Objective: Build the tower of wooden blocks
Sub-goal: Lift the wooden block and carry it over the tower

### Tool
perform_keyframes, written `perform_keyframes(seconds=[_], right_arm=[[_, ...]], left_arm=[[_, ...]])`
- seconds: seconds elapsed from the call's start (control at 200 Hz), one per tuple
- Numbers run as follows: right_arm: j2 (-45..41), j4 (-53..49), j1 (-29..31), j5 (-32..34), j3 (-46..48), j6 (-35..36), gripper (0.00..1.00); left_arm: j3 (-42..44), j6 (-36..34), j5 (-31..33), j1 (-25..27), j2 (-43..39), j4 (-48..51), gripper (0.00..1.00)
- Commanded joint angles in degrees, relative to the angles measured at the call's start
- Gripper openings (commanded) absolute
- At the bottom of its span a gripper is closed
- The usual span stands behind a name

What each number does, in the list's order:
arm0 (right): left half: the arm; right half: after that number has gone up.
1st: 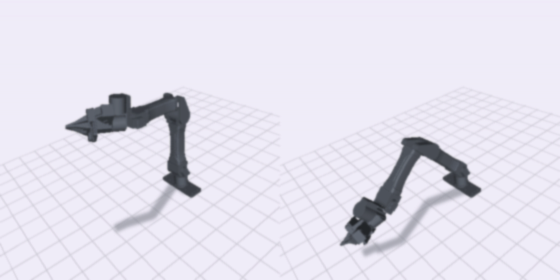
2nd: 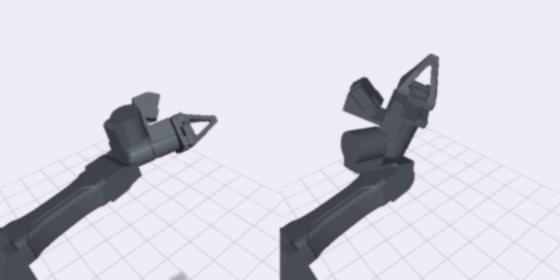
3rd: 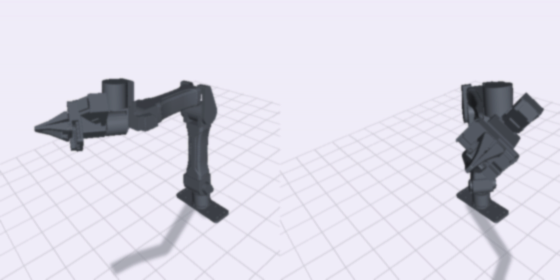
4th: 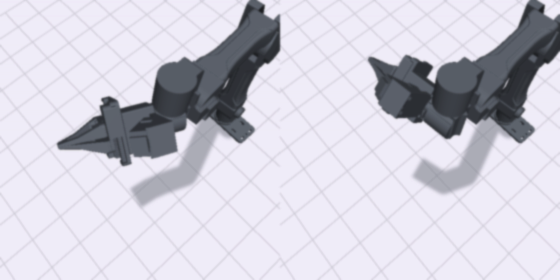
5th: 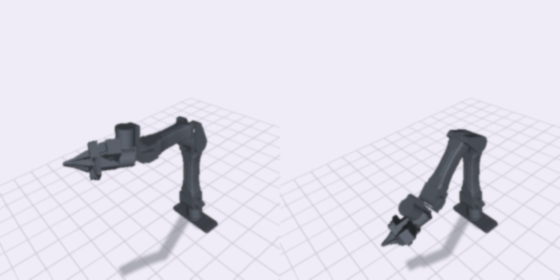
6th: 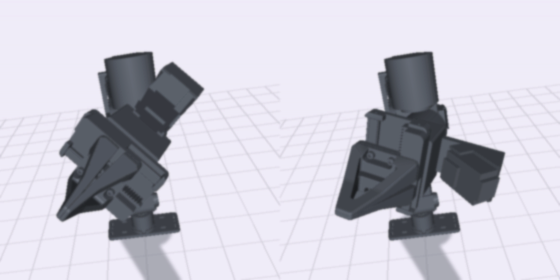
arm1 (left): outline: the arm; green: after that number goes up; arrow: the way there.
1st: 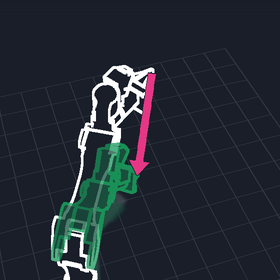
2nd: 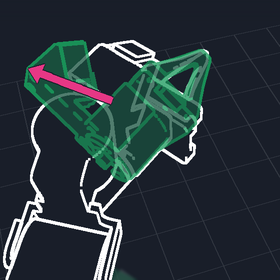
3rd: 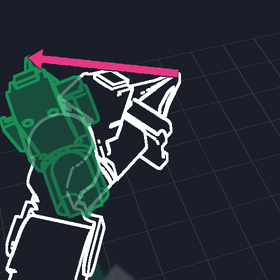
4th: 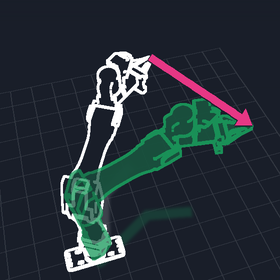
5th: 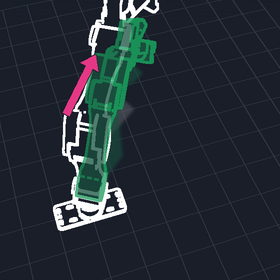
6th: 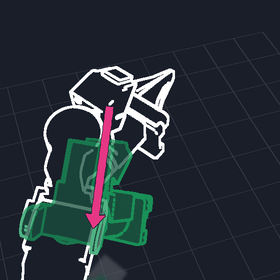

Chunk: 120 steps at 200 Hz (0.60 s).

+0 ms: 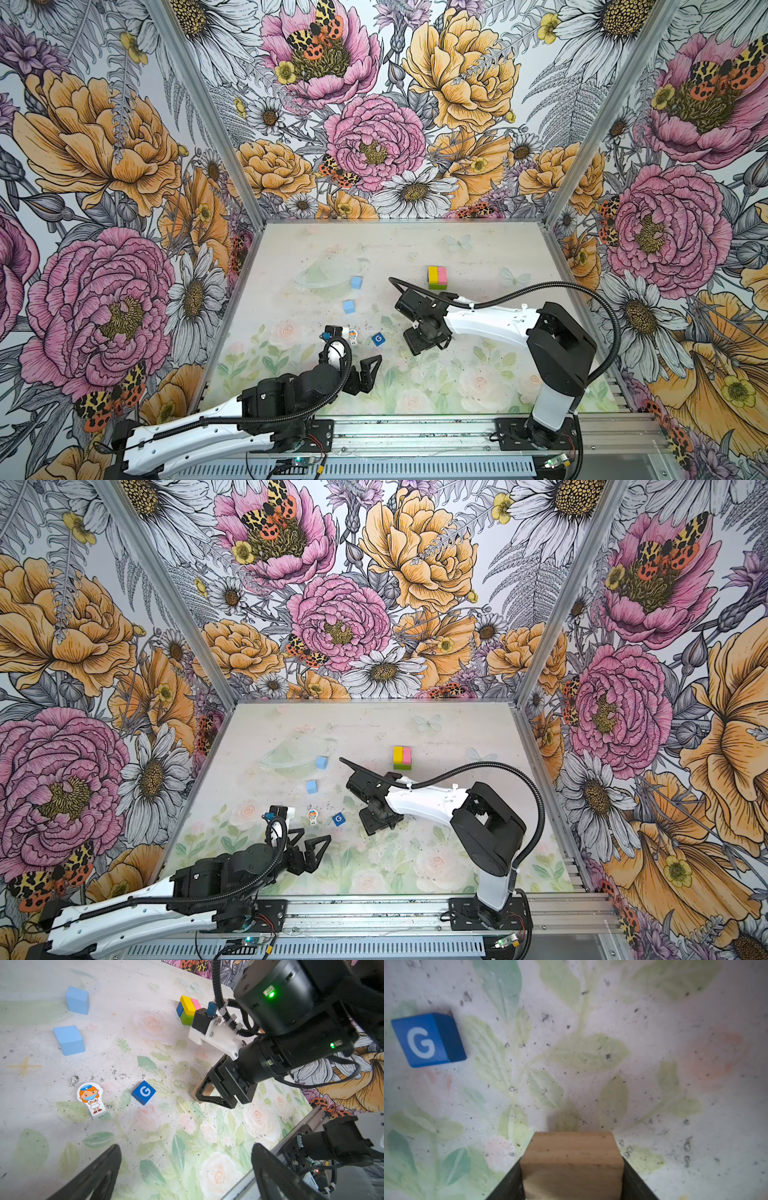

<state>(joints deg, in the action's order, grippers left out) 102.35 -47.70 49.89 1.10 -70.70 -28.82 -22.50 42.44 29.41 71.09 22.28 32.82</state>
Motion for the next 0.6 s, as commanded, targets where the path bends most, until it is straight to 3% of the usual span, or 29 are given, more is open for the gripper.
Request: perform_keyframes(seconds=[0.0, 0.14, 0.4, 0.595], right_arm=[[-3.04, -1.65, -3.00, 1.38, -3.72, 0.39, 0.52], [-3.34, -3.33, -7.89, 1.27, -7.12, 1.38, 0.51], [-0.66, -5.76, -15.59, 1.17, -14.47, 2.35, 0.51], [5.34, -7.55, -20.13, 1.61, -22.20, 1.23, 0.49]], left_arm=[[-2.73, -3.87, 0.26, -2.64, 0.21, 0.62, 0.99], [-4.75, -7.38, -4.24, -9.17, 1.36, 0.00, 0.99], [-8.61, -13.70, -19.60, -24.15, 10.08, -6.05, 0.99], [-12.96, -17.61, -24.42, -28.99, 19.17, -10.02, 0.99]])
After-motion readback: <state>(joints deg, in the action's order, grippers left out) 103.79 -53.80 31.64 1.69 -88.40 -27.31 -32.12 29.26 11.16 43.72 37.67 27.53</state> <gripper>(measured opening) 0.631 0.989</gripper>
